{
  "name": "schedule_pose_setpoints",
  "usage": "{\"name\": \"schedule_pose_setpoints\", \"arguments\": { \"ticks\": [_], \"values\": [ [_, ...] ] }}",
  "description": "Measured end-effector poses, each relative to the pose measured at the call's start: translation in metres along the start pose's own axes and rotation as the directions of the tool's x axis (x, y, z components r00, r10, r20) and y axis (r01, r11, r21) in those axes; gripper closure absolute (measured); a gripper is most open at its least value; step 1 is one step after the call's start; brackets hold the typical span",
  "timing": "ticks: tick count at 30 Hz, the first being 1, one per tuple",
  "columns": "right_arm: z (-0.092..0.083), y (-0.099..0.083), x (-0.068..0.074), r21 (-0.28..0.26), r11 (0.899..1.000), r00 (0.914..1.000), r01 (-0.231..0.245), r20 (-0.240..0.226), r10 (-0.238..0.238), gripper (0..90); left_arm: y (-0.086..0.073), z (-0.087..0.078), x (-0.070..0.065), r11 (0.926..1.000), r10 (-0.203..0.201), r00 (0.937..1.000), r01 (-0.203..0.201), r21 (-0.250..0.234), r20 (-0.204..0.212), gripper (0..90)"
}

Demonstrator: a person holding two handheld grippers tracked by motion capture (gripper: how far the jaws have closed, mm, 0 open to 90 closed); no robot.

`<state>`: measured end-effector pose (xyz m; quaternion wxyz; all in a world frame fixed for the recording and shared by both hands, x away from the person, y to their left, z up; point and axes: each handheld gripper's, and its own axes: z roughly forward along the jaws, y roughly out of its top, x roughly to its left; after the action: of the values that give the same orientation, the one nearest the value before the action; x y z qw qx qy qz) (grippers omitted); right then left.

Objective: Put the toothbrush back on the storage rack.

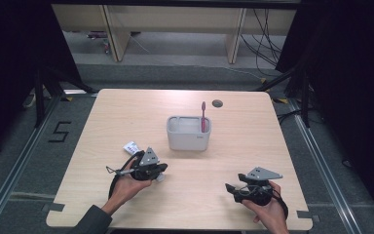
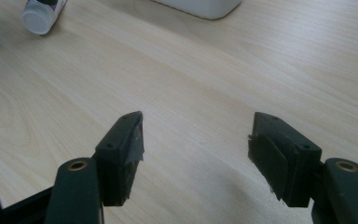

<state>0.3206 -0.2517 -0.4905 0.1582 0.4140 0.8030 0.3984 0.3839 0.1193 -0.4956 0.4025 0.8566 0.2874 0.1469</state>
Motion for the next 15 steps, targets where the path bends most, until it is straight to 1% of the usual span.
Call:
{"name": "schedule_pose_setpoints", "arguments": {
  "ticks": [1, 2, 4, 5, 6, 7, 8, 9, 10, 11, 12, 13, 14, 15],
  "values": [
    [-0.0003, -0.0003, 0.0016, 0.009, 1.0, 0.9997, -0.022, -0.008, 0.022, 35.9, -0.0001, -0.0001, 0.0005, 1.0, 0.001, 1.0, -0.001, 0.004, -0.003, 89.7],
    [-0.0006, -0.0004, 0.0016, 0.006, 1.0, 0.9997, -0.023, -0.006, 0.023, 35.9, -0.0003, -0.0002, 0.001, 1.0, -0.001, 0.9999, 0.001, 0.004, -0.01, 89.7],
    [-0.0005, -0.0002, 0.0018, 0.002, 1.0, 0.9996, -0.029, -0.007, 0.029, 35.9, -0.001, -0.0004, 0.002, 0.9999, -0.002, 1.0, 0.002, 0.017, -0.002, 89.7],
    [-0.0007, -0.0001, 0.0019, 0.001, 1.0, 0.9995, -0.031, -0.007, 0.031, 36.0, -0.0022, -0.0009, 0.0024, 0.9993, 0.008, 1.0, -0.008, 0.037, -0.001, 89.7],
    [-0.0007, -0.0001, 0.0019, 0.001, 1.0, 0.9995, -0.031, -0.007, 0.031, 36.0, -0.0022, -0.0009, 0.0024, 0.9993, 0.008, 1.0, -0.008, 0.037, -0.001, 89.7],
    [-0.0009, -0.0002, 0.002, -0.001, 1.0, 0.9995, -0.029, -0.007, 0.029, 36.0, -0.0028, -0.0019, 0.0032, 0.9988, 0.017, 0.9998, -0.017, 0.046, 0.0, 89.7],
    [-0.0009, -0.0001, 0.002, -0.001, 1.0, 0.9995, -0.029, -0.008, 0.029, 36.0, -0.0034, -0.0026, 0.0038, 0.9985, 0.019, 0.9998, -0.019, 0.051, -0.006, 89.7],
    [-0.0006, 0.0004, -0.0002, -0.008, 1.0, 1.0, 0.0, -0.004, 0.0, 36.1, -0.0038, -0.0035, 0.0036, 0.9985, 0.014, 0.9999, -0.014, 0.053, 0.001, 89.7],
    [-0.0006, 0.0005, -0.0004, -0.009, 1.0, 1.0, 0.003, 0.002, -0.003, 36.1, -0.0044, -0.0041, 0.0046, 0.9982, 0.015, 0.9999, -0.015, 0.058, 0.003, 89.7],
    [-0.0006, 0.0005, -0.0004, -0.008, 1.0, 1.0, 0.002, 0.001, -0.002, 36.1, -0.0048, -0.0048, 0.0055, 0.9978, 0.019, 0.9998, -0.019, 0.063, 0.003, 89.6],
    [-0.0007, 0.0, 0.0016, -0.002, 1.0, 0.9997, -0.024, -0.006, 0.024, 36.1, -0.0058, -0.0058, 0.006, 0.9974, 0.019, 0.9998, -0.02, 0.07, 0.001, 89.7],
    [-0.0009, -0.0002, 0.002, -0.002, 1.0, 0.9996, -0.028, -0.006, 0.028, 36.1, -0.0069, -0.0068, 0.0066, 0.9969, 0.02, 0.9998, -0.02, 0.077, 0.002, 89.7],
    [-0.0007, 0.0002, 0.0002, -0.008, 1.0, 1.0, -0.001, -0.004, 0.001, 36.1, -0.0085, -0.0081, 0.0069, 0.9965, 0.02, 0.9998, -0.02, 0.081, 0.002, 89.7],
    [-0.0008, 0.0005, 0.0003, -0.008, 1.0, 1.0, 0.0, -0.005, 0.0, 36.1, -0.01, -0.01, 0.0073, 0.996, 0.023, 0.9997, -0.023, 0.087, 0.001, 89.6]
  ]
}}
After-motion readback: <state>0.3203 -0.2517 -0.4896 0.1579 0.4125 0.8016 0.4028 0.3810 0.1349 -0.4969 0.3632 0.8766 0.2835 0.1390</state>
